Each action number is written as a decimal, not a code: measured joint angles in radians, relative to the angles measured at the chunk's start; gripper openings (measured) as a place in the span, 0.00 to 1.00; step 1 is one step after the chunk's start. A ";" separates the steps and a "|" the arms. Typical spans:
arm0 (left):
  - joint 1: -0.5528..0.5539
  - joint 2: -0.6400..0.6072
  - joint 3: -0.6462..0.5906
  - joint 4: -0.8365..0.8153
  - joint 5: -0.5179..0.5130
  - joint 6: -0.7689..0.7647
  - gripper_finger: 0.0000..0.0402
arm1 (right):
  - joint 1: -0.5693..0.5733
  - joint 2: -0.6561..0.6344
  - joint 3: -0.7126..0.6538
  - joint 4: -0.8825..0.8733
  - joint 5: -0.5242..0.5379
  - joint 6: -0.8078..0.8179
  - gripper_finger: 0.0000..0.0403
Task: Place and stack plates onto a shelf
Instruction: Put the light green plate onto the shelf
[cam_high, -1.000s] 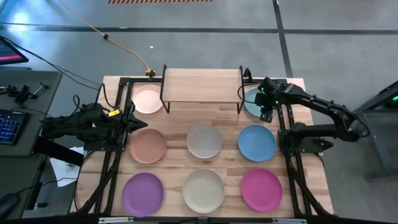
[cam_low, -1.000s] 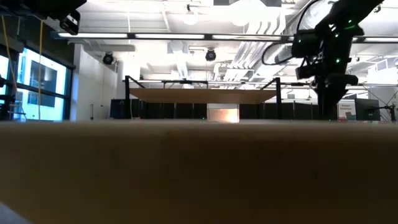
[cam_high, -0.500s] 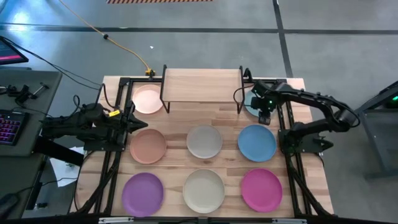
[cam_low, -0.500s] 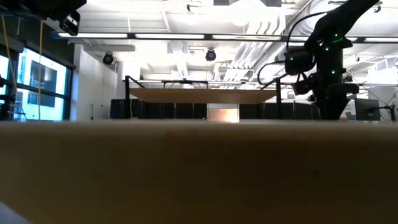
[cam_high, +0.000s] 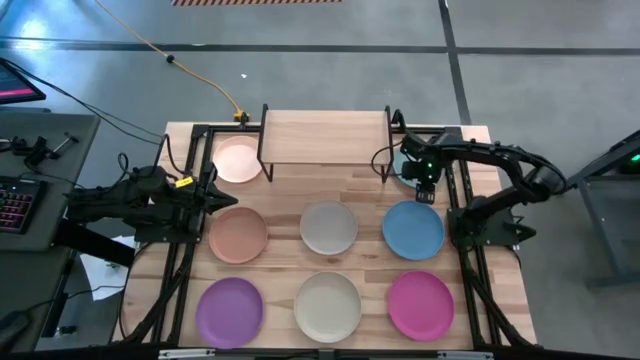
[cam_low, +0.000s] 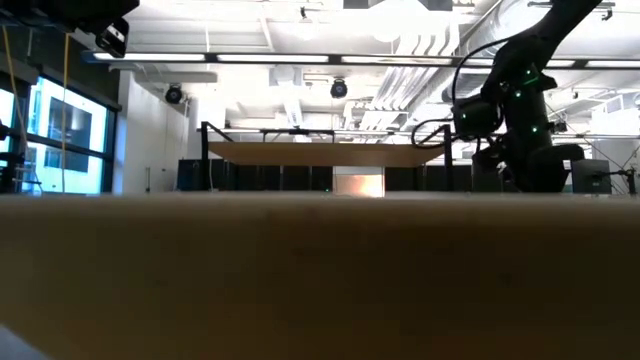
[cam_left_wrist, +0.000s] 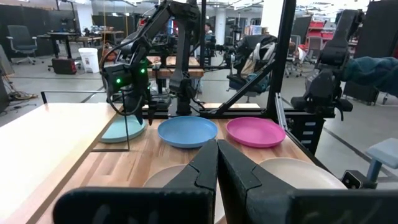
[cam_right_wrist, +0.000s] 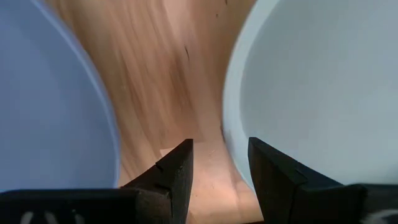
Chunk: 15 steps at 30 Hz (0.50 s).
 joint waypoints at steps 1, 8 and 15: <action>0.000 0.000 0.000 0.000 0.000 0.000 0.00 | 0.000 0.008 0.000 0.000 0.000 0.000 0.33; 0.000 0.000 0.000 0.000 0.000 0.000 0.00 | 0.000 0.045 0.000 0.026 0.003 0.000 0.33; 0.000 0.000 0.000 0.000 0.000 0.000 0.00 | 0.001 0.064 0.000 0.052 0.004 0.001 0.27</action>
